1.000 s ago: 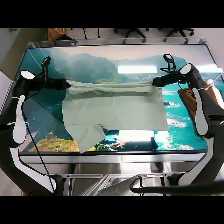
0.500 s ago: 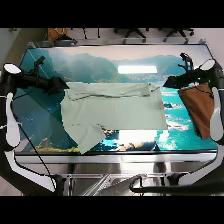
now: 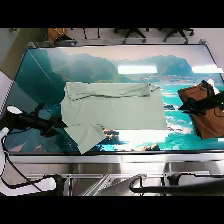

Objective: Fold the shirts.

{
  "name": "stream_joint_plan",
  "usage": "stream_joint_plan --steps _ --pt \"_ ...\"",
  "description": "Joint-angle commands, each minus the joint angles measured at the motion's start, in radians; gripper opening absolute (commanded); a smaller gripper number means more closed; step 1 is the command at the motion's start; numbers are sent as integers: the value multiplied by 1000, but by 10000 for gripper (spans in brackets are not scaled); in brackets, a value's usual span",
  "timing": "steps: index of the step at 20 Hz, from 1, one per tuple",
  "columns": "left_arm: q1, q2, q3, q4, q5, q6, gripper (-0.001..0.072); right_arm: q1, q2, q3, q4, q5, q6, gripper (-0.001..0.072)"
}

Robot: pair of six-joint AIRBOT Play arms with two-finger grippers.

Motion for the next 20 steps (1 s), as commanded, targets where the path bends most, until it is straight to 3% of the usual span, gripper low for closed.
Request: stream_joint_plan --steps 1,6,11,12,15,16,17,18,20 --pt "-33 31 -187 -107 145 37 708 -42 27 -138 48 -47 -7 363" --pt "-150 31 -217 -116 397 35 696 -6 -47 -229 176 -96 -74 364" --pt "-150 31 -151 -113 388 37 102 86 -142 -230 176 -100 -100 364" --pt "-150 31 -145 -113 382 43 47 104 -153 -230 176 -103 -100 364" --pt "-150 31 -139 -113 384 51 46 145 -169 -230 177 -108 -99 362" --pt "-150 32 -139 -114 383 66 15 155 -168 -230 184 -106 -100 355" --pt "-150 32 -139 -113 380 71 15 161 -166 -229 204 -94 -112 169" --pt "-150 34 -139 -113 368 79 14 162 -160 -229 228 -79 -126 54" --pt "-150 69 -139 -113 344 102 14 156 -127 -229 236 -67 -124 19"
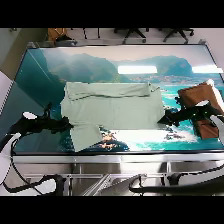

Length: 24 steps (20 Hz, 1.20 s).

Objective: Fold the shirts.

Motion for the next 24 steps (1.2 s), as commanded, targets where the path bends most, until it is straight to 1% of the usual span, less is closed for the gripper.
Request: stream_joint_plan --steps 1,3,5,7,8,9,11,13,15,17,18,19,21,22,24 --pt "0 66 3 -3 -29 31 14 1 51 4 39 42 -10 19" --pt "-1 170 44 -5 -52 31 14 -11 125 22 98 76 -13 18" --pt "-1 286 176 -23 -96 17 14 -34 202 96 258 118 -43 18" --pt "-1 393 386 -64 -118 -6 13 -61 280 250 470 150 -72 18" --pt "-1 446 516 -63 -116 -24 14 -76 315 340 548 150 -79 18" --pt "-1 486 641 -62 -112 -26 14 -91 352 443 613 146 -83 18" --pt "2 552 894 -44 -86 -40 14 -114 425 639 684 121 -82 18" --pt "1 591 1122 24 -56 -74 13 -123 497 800 682 58 -82 18" --pt "1 607 1315 133 -39 -103 14 -123 562 914 652 -52 -82 18" --pt "1 607 1435 262 -33 -116 13 -123 611 994 548 -145 -82 18" --pt "1 607 1461 309 -35 -119 14 -123 626 1015 492 -169 -82 18" --pt "1 607 1466 341 -36 -115 14 -123 637 1020 454 -178 -82 19" --pt "1 606 1392 330 -32 -55 14 -123 618 1018 443 -149 -68 18" --pt "-1 597 1324 294 -33 -9 14 -123 589 1017 447 -121 -53 18" --pt "-1 541 1204 158 -35 68 14 -122 501 998 484 -40 -41 18"
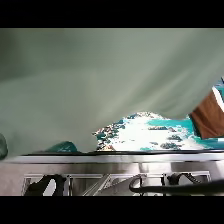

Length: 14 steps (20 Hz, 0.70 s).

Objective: Fold the shirts.

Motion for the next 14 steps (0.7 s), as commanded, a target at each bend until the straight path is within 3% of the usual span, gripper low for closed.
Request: stream_joint_plan --steps 1,4,6,10,14 --pt "-1 -85 -137 -144 5 113 14 5 -113 -10 31 105 21 18" --pt "-6 -266 -215 -260 2 190 14 95 -284 -73 3 161 16 17" --pt "-64 -415 -226 -247 2 236 14 183 -419 -112 -84 150 2 18" --pt "-154 -748 -225 -247 74 282 14 300 -720 -130 -227 41 -6 18" --pt "-150 -1019 -225 -247 159 289 14 307 -967 -130 -228 -88 -6 18"
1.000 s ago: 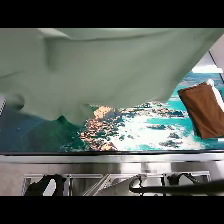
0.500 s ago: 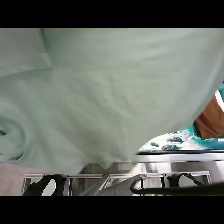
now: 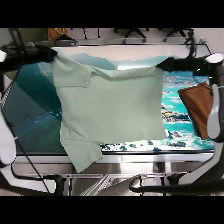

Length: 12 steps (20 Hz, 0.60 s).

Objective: Fold the shirts.

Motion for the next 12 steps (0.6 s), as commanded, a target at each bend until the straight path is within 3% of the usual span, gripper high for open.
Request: stream_joint_plan --steps 1,4,8,12 --pt "-8 -224 -2 -11 96 23 14 19 -205 -4 -30 -118 -5 18" --pt "-8 -327 88 23 82 14 14 4 -257 -3 -31 -193 -6 17" --pt "-33 -371 241 250 -10 -168 15 -26 -255 5 -31 -166 -18 17" --pt "-51 -310 164 443 -79 -310 14 -30 -256 4 -34 -112 -35 17"
